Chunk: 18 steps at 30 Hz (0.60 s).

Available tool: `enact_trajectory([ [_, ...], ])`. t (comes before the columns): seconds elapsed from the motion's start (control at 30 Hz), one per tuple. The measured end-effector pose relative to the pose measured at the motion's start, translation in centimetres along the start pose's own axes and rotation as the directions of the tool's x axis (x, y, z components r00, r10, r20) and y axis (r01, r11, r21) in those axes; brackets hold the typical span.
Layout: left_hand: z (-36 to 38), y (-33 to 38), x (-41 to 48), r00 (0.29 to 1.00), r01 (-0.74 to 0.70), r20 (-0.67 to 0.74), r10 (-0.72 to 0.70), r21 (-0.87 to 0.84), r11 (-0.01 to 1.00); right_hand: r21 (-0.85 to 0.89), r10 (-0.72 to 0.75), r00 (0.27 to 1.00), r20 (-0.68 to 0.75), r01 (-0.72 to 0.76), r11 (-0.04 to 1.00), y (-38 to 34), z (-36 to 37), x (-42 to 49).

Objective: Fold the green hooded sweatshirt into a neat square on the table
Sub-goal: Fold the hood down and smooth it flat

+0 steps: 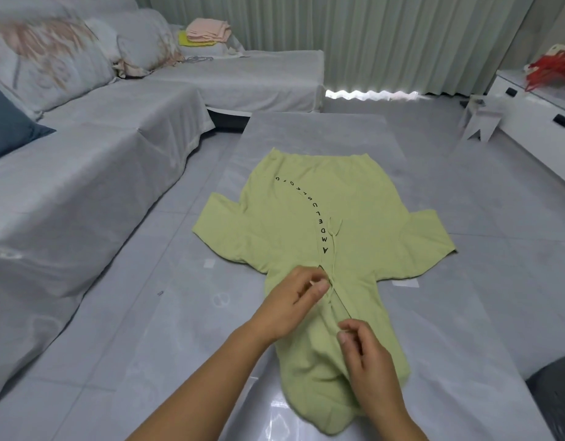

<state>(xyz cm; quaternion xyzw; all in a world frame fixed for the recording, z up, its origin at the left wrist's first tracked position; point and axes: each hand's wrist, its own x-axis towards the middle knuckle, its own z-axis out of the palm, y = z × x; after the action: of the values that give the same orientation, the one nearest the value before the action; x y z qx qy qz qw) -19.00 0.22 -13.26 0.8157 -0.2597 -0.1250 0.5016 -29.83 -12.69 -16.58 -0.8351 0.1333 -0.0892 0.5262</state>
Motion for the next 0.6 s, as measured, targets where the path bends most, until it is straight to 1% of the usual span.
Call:
enact_trajectory([
  [0.07,0.1,-1.3,-0.6,0.989,0.077,-0.123,-0.082,-0.039,0.996,0.046,0.002,0.999,0.033,-0.003,0.999,0.2,-0.2,1.2],
  [0.1,0.0,-2.2,-1.2,0.979,0.116,-0.163,-0.119,-0.028,0.993,0.084,-0.005,0.996,0.092,-0.003,0.996,-0.1,-0.2,1.8],
  [0.13,0.0,-3.0,-1.8,0.983,0.128,-0.135,-0.126,0.0,0.992,0.108,-0.041,0.985,0.168,0.023,0.994,-0.6,-0.3,2.5],
  [0.2,-0.4,-3.7,-2.8,0.997,0.058,0.046,-0.058,0.017,0.998,0.13,-0.141,0.934,0.329,0.103,0.986,-2.0,-0.4,3.8],
  [0.23,-0.8,-3.6,-3.0,0.99,0.033,0.135,-0.032,-0.006,0.999,0.151,-0.174,0.901,0.397,0.123,0.981,-2.6,-0.4,4.4],
  [0.27,-1.5,-3.3,-3.1,0.979,0.019,0.205,-0.018,-0.003,1.0,0.171,-0.17,0.884,0.436,0.104,0.98,-3.0,-0.6,4.9],
  [0.3,-2.2,-3.2,-3.1,0.968,0.006,0.252,-0.014,0.032,0.999,0.174,-0.142,0.892,0.429,0.073,0.982,-3.1,-0.8,5.4],
  [0.33,-3.0,-3.1,-3.1,0.955,-0.013,0.296,-0.019,0.106,0.994,0.135,-0.087,0.924,0.373,0.039,0.99,-2.7,-1.1,5.9],
  [0.37,-3.7,-3.1,-3.1,0.934,-0.03,0.353,-0.048,0.21,0.977,0.009,-0.009,0.958,0.286,0.007,1.0,-1.9,-1.5,6.3],
  [0.4,-4.2,-3.1,-3.1,0.912,-0.066,0.404,-0.071,0.316,0.947,-0.196,0.082,0.974,0.212,-0.04,0.98,-0.8,-2.2,6.6],
  [0.43,-4.5,-3.1,-3.0,0.899,-0.115,0.431,-0.074,0.397,0.911,-0.385,0.166,0.972,0.167,-0.091,0.918,0.3,-2.6,6.7],
  [0.47,-4.6,-3.0,-2.7,0.902,-0.161,0.428,-0.051,0.444,0.882,-0.516,0.232,0.961,0.148,-0.125,0.847,1.4,-3.0,6.6],
  [0.5,-4.5,-2.9,-2.4,0.915,-0.19,0.403,-0.018,0.468,0.863,-0.584,0.284,0.95,0.128,-0.159,0.796,2.2,-3.2,6.3],
  [0.53,-4.3,-3.0,-1.9,0.923,-0.212,0.385,0.009,0.488,0.847,-0.61,0.321,0.942,0.097,-0.199,0.767,2.9,-3.3,6.0],
  [0.57,-3.9,-3.2,-1.4,0.919,-0.238,0.393,0.023,0.508,0.828,-0.615,0.349,0.934,0.074,-0.233,0.753,3.4,-3.3,5.8],
  [0.6,-3.3,-3.5,-0.9,0.897,-0.271,0.441,0.012,0.529,0.804,-0.628,0.361,0.929,0.081,-0.234,0.742,3.7,-3.4,5.7],
])
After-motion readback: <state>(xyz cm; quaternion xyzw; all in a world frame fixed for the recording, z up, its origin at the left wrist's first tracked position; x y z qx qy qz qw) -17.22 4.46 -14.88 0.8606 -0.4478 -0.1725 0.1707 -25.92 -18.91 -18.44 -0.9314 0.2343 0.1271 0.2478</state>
